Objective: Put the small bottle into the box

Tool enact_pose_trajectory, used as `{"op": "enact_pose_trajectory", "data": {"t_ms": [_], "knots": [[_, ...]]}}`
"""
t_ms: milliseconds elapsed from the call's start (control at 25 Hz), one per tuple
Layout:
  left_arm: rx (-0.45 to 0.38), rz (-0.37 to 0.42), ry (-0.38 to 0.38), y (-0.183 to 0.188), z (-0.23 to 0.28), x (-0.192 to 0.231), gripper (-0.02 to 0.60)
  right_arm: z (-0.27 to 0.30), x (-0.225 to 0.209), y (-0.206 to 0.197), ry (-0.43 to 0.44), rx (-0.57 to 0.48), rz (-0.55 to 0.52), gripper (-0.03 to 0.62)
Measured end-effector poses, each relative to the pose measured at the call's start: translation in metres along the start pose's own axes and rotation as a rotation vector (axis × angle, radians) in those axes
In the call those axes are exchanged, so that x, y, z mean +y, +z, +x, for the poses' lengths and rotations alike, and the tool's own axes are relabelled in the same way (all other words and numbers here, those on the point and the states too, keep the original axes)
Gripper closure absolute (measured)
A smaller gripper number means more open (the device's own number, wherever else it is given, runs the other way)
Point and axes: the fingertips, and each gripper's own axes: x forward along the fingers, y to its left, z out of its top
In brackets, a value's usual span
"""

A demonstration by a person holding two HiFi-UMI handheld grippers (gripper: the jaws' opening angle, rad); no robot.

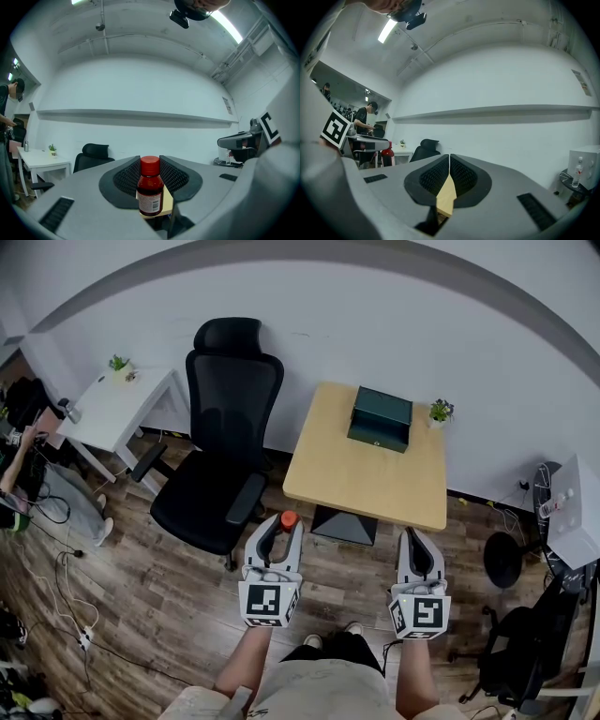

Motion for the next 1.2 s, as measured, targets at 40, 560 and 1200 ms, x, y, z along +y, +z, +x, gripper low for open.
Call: {"op": "enact_pose_trajectory", "data": {"t_ms": [40, 560, 1200], "knots": [[0.001, 0.001, 0.0, -0.001, 0.002, 0.001, 0.449, 0.002, 0.001, 0.0, 0.003, -0.002, 0.0, 0.572], [-0.018, 0.025, -0.002, -0.003, 0.058, -0.002, 0.449, 0.044, -0.043, -0.007, -0.024, -0.034, 0.001, 0.572], [-0.01, 0.051, -0.082, 0.0, 0.198, -0.038, 0.449, 0.127, -0.143, -0.025, -0.091, -0.024, 0.047, 0.572]]}}
